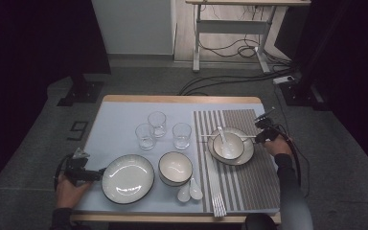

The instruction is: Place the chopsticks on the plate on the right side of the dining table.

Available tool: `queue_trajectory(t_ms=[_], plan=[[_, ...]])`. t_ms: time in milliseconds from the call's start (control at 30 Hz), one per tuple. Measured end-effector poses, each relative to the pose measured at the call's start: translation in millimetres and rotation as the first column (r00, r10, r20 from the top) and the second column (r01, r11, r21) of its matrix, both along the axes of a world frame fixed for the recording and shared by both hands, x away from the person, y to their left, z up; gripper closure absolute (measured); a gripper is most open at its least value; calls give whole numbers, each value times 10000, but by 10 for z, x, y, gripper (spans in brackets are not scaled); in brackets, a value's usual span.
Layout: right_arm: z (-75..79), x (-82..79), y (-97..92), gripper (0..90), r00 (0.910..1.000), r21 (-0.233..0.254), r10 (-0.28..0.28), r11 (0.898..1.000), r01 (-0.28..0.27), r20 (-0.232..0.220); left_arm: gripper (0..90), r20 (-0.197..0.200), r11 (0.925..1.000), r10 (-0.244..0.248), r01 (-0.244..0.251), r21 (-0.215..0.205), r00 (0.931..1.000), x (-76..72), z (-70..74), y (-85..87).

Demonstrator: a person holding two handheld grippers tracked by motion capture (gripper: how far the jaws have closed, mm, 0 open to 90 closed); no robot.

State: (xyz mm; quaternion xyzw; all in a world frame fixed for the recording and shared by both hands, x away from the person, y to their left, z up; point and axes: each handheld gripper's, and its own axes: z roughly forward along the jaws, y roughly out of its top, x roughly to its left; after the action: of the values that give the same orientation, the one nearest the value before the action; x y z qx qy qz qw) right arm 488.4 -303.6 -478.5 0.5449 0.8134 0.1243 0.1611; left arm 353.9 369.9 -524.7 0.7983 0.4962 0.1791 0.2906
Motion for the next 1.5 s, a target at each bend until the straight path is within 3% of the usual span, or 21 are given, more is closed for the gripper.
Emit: queue_trajectory(t_ms=[100, 300, 667, 1100, 1500], plan=[[6, -3, -2, 651, 10000, 45, -32, 10000, 32, 58, 0, -1, 10000, -2, 2, 0, 10000, 0, 0, 0], [33, -42, -18, 540, 10000, 23, -15, 10000, 15, 56, 0, 0, 10000, 0, 0, -2, 10000, 0, 0, 0], [173, -271, -94, 370, 9996, 235, 221, 9995, -225, 161, 0, 10, 10000, -1, 1, 8, 10000, -1, 0, -1], [233, -569, -136, 300, 9989, 356, 390, 9986, -399, 251, 0, 12, 10000, 2, -2, 7, 10000, -2, 0, -2], [346, -902, -33, 234, 9934, 830, 805, 9927, -872, 817, 0, 8, 10000, -1, 1, 11, 10000, -2, 0, -1]])
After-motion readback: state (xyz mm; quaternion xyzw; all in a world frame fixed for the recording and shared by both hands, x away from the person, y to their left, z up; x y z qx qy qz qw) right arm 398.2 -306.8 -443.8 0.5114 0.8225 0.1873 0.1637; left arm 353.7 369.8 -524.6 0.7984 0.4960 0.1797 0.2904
